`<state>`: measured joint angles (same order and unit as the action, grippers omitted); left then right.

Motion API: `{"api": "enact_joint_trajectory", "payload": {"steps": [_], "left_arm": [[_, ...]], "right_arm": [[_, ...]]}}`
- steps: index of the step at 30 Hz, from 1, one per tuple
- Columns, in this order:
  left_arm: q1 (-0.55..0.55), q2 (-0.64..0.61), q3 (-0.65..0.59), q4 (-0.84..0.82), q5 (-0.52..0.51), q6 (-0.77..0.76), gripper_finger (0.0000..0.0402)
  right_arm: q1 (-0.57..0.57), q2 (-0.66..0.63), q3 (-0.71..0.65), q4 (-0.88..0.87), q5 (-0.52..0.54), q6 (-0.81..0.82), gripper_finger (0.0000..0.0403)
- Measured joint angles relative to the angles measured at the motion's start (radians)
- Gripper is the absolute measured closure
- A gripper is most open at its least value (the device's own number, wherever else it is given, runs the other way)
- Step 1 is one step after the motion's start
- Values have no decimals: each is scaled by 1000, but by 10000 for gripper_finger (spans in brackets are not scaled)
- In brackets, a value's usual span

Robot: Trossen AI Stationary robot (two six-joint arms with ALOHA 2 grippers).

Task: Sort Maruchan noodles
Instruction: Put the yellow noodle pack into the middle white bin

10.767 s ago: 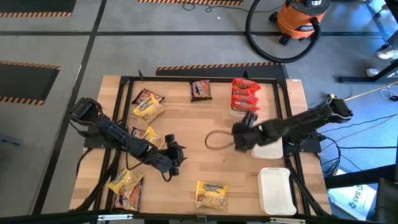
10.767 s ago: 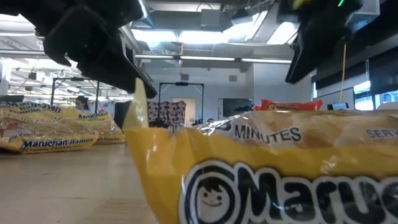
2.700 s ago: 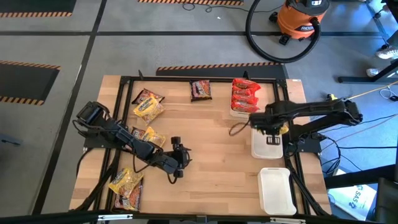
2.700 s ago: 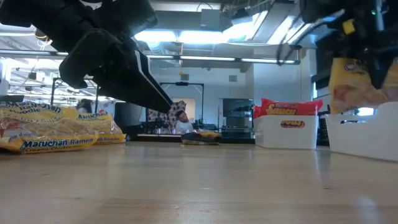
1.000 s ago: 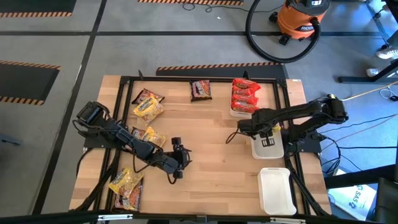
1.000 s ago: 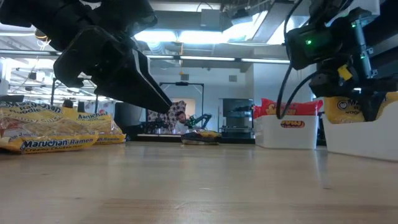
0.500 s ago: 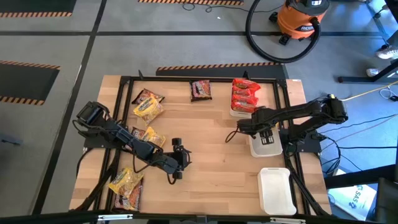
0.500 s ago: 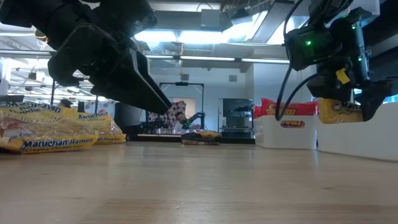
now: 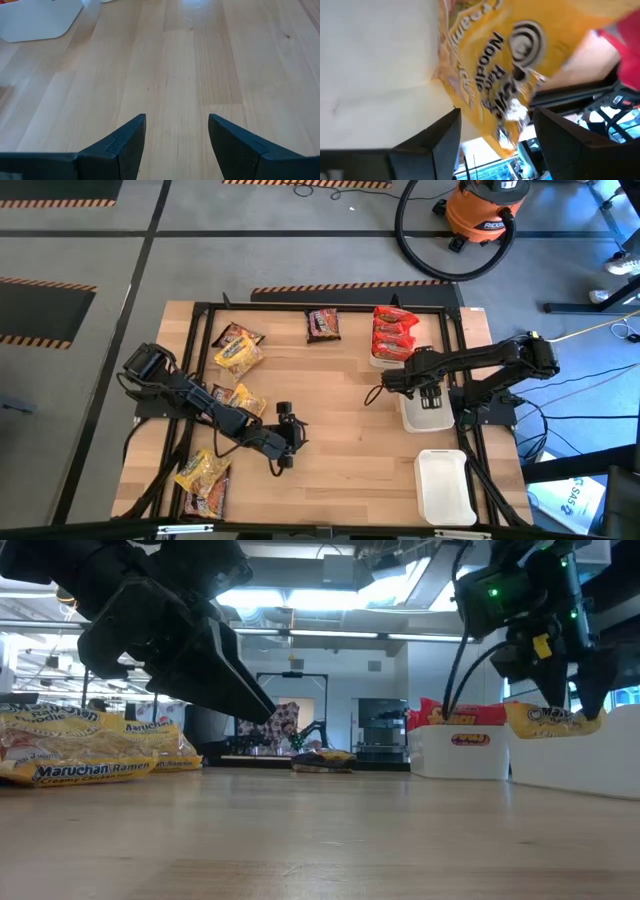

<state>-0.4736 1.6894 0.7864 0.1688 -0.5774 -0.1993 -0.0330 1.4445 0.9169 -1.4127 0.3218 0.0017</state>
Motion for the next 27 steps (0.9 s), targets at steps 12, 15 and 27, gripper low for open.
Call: {"api": "enact_joint_trajectory", "payload": {"steps": [12,15,27], "left_arm": [[0,0,0,0,0,0,192],[0,0,0,0,0,0,192],[-36,-177,0,-158,-7,-50,192]], "right_arm": [[2,-2,141,-97,-94,231,178],[22,-4,163,-51,-122,288,178],[280,-4,170,639,59,307,178]]}}
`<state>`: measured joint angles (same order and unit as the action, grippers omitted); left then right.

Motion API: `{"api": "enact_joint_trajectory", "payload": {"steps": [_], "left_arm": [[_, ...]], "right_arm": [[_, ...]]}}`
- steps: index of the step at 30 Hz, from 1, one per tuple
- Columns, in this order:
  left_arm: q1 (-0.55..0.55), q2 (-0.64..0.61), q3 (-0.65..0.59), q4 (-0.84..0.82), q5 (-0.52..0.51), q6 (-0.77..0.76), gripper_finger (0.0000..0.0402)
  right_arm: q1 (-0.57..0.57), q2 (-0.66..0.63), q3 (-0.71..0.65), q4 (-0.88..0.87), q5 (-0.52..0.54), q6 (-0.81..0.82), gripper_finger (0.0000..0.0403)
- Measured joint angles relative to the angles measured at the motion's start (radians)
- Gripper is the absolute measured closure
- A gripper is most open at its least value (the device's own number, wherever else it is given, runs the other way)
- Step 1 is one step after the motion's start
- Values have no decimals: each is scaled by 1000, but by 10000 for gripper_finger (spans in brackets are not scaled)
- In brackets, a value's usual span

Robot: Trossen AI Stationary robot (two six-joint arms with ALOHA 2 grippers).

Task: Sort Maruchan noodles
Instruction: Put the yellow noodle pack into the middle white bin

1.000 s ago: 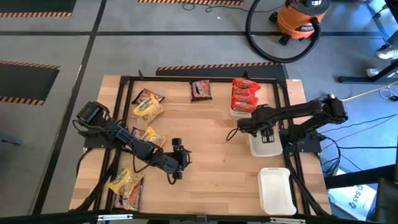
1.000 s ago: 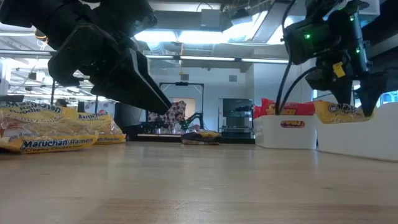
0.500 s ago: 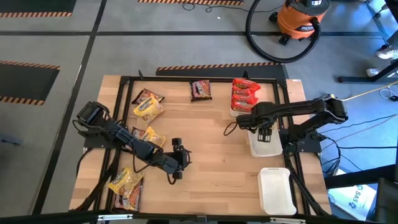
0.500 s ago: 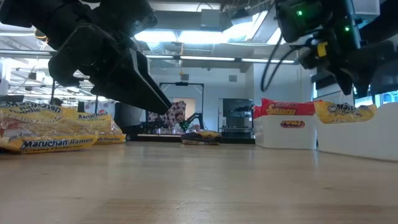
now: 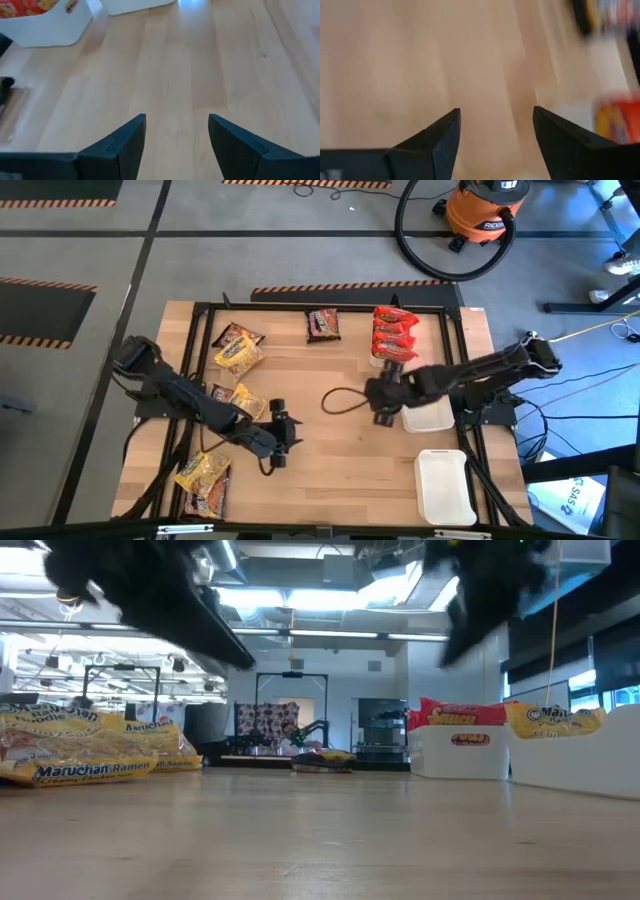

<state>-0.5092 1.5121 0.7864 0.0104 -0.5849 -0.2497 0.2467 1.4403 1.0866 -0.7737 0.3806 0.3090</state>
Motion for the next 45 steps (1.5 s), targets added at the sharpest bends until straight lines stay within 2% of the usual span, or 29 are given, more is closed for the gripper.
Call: {"api": "enact_joint_trajectory", "payload": {"steps": [7,13,18,25,27,31,40,45], "left_arm": [[-35,-164,0,-64,2,-32,192],[-44,-223,0,-135,16,-77,192],[-24,-328,0,-358,16,-269,178],[30,-483,0,-835,101,-685,161],[53,-507,0,-971,137,-774,162],[115,-517,0,-1128,215,-875,163],[271,-515,-70,-1121,342,-828,164],[346,-515,-133,-1021,446,-745,164]], "right_arm": [[151,62,0,433,56,-132,178],[229,188,-1,614,66,-209,178],[240,309,-2,765,82,-246,178],[221,443,-2,1004,25,-339,178],[216,463,-2,1042,3,-344,178],[203,491,-2,1088,-36,-344,178],[191,496,-2,1105,-65,-343,178],[191,496,-2,1102,-68,-344,178]]}}
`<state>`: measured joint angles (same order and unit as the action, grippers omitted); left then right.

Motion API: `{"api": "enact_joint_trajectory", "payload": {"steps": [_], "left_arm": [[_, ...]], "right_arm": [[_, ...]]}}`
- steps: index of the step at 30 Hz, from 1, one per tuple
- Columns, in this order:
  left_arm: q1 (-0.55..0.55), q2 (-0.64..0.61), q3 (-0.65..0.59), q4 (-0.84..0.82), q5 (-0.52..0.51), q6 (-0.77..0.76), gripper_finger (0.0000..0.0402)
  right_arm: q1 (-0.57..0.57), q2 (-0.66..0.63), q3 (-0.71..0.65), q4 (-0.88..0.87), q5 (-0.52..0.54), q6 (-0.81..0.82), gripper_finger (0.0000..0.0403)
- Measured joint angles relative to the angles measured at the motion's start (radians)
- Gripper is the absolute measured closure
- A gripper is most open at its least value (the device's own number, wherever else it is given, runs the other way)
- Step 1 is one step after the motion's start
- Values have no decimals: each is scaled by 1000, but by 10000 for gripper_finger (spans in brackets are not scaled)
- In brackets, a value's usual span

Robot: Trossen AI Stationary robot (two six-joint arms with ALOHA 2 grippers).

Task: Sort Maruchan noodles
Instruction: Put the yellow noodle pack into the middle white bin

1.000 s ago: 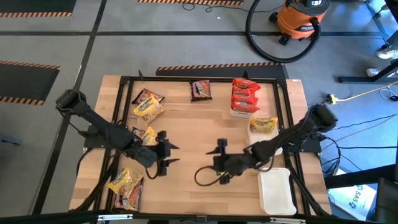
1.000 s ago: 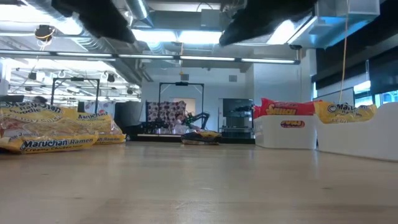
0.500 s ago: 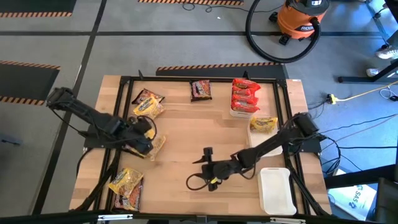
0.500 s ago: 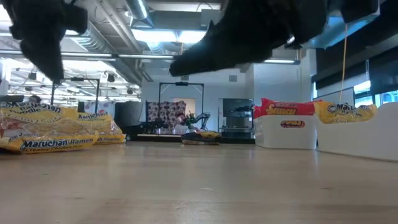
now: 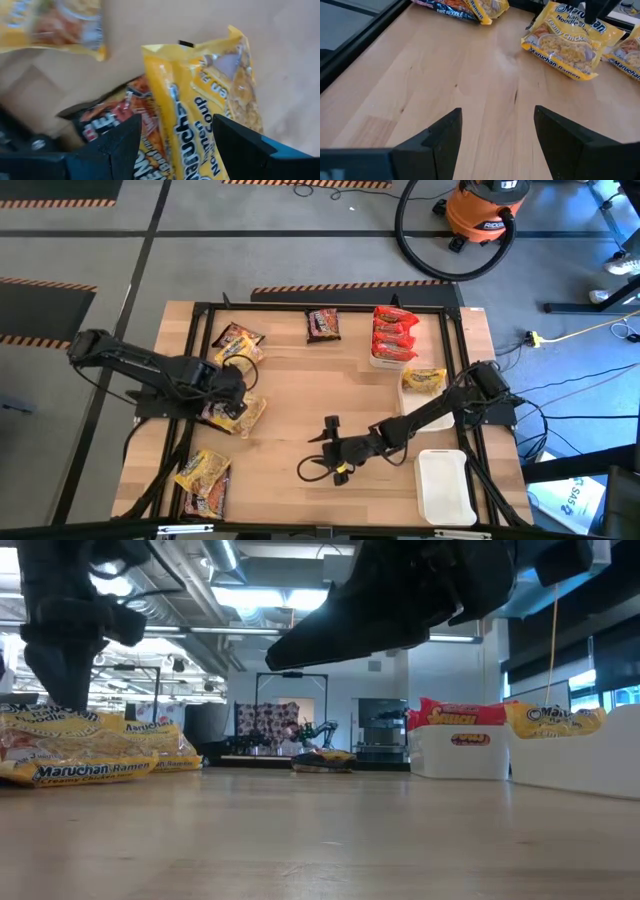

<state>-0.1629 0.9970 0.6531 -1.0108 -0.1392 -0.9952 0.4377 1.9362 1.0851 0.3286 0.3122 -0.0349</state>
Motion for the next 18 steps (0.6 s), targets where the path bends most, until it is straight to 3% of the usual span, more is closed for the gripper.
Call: {"api": "enact_joint_trajectory", "payload": {"steps": [10,18], "left_arm": [[67,0,-76,143,98,142,174],[62,0,-77,227,123,202,263]], "right_arm": [[0,0,0,-1,0,0,178],[0,0,0,5,0,-16,178]]}}
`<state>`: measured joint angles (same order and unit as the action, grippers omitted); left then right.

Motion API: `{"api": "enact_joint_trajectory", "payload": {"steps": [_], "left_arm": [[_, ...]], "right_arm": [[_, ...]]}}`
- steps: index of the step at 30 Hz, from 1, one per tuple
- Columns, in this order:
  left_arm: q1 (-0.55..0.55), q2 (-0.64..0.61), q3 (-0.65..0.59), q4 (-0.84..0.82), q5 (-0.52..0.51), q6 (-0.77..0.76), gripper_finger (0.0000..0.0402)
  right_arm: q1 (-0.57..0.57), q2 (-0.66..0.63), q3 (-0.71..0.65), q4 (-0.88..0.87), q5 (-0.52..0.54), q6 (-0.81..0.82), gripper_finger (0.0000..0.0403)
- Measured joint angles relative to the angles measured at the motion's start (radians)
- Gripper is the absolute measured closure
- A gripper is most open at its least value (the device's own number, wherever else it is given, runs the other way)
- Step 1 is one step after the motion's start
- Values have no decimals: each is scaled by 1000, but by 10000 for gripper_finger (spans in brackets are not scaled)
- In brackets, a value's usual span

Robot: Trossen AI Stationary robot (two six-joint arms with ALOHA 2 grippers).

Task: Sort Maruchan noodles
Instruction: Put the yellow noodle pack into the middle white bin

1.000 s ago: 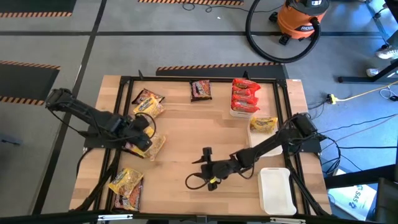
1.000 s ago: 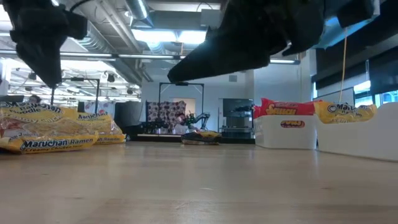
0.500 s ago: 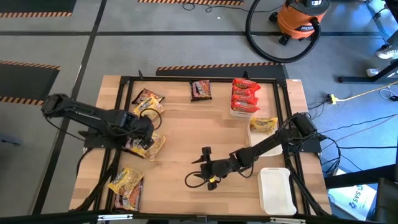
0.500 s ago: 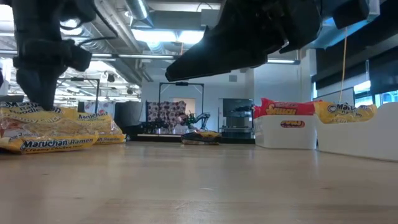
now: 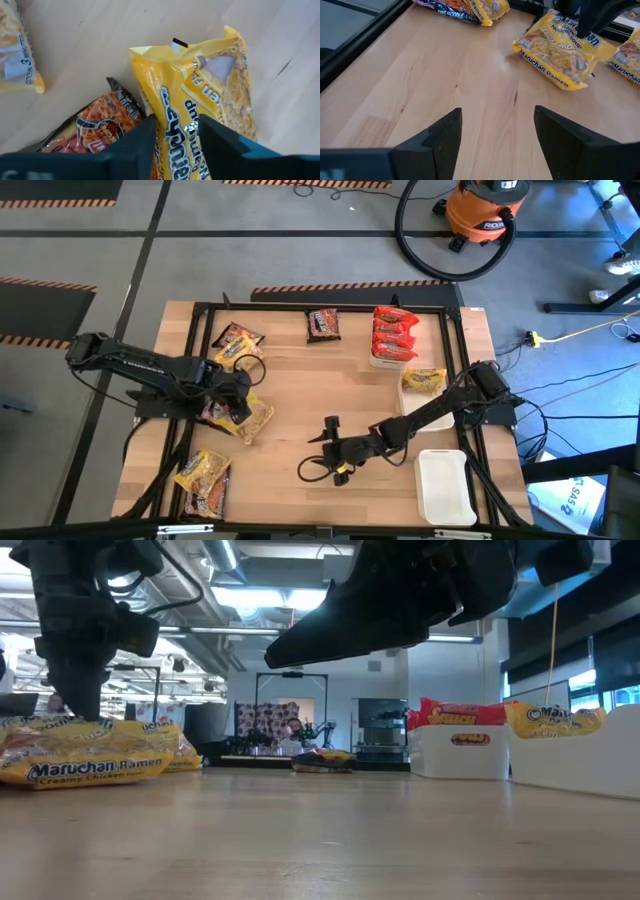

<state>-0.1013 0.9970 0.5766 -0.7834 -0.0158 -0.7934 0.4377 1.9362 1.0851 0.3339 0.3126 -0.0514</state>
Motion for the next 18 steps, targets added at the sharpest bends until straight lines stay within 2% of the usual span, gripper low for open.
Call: {"api": "enact_joint_trajectory", "payload": {"steps": [4,6,14,18], "left_arm": [[0,5,0,7,1,16,310],[0,17,-1,7,-1,18,321],[0,122,-2,25,-7,31,323],[0,176,-2,47,2,46,342]], "right_arm": [[0,0,0,0,0,-3,178],[0,0,0,0,0,-3,178],[0,0,0,1,0,-3,178],[0,-1,0,2,0,-3,178]]}}
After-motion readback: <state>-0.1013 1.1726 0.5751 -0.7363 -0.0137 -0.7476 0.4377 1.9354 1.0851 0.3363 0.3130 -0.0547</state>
